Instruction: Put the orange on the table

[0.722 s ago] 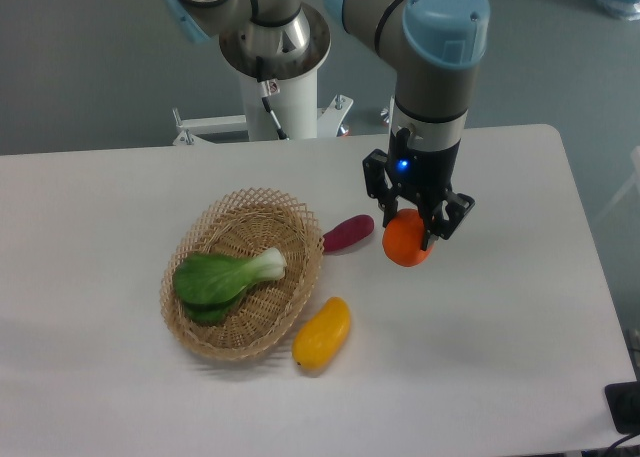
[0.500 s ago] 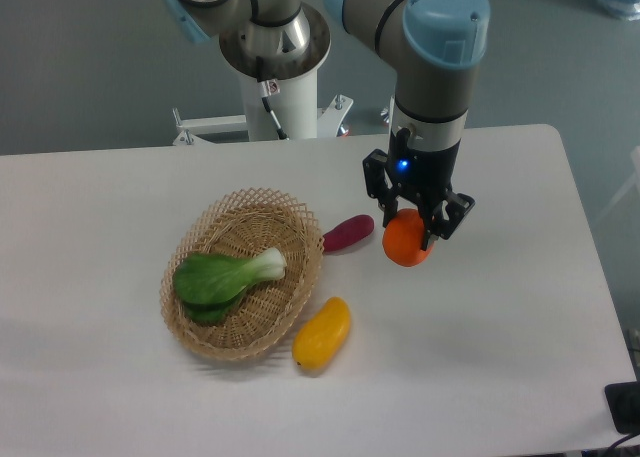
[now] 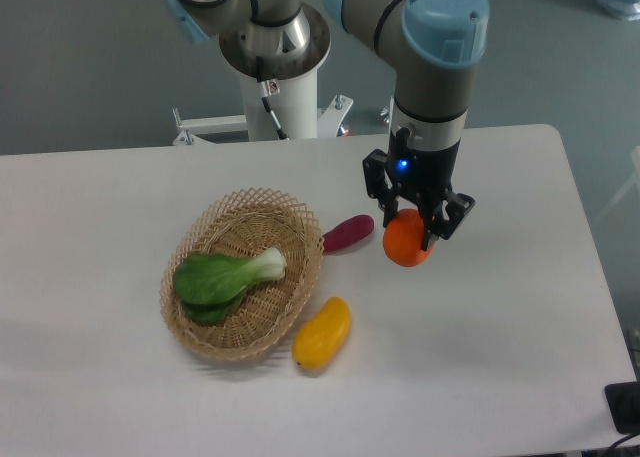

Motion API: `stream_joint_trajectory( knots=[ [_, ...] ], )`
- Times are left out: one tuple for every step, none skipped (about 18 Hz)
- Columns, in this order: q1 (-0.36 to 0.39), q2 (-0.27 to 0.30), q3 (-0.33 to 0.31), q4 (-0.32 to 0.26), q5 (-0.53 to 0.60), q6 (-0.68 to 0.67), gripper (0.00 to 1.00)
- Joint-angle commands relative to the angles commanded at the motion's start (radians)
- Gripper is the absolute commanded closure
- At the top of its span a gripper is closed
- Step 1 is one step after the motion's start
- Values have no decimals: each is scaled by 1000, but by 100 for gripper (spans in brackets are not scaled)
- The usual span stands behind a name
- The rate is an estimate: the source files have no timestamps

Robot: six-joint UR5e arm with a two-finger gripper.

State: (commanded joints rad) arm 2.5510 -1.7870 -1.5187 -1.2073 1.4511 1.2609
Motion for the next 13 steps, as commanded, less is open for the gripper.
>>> stream_joint_trajectory(
  knots=[
    [0, -6, 2, 3, 3, -8, 45],
    [0, -11, 0, 11, 3, -8, 45],
    [0, -11, -2, 18, 5, -8, 45],
    [-2, -12, -5, 26, 5, -8, 45],
    [0, -18, -5, 34, 5, -9, 45],
    [-2, -25, -6, 38, 6, -9, 45],
    [0, -35, -8, 48, 9, -11, 45],
    [0, -51, -14, 63, 24, -9, 45],
    [-2, -63, -17, 90, 47, -8, 45],
    [-2, -78, -15, 109, 75, -11, 45],
    [-2, -92, -15, 126, 104, -11, 45],
    [-2, -101, -15, 136, 132, -12, 45],
    [-2, -110, -15, 153, 156, -15, 45]
  ],
)
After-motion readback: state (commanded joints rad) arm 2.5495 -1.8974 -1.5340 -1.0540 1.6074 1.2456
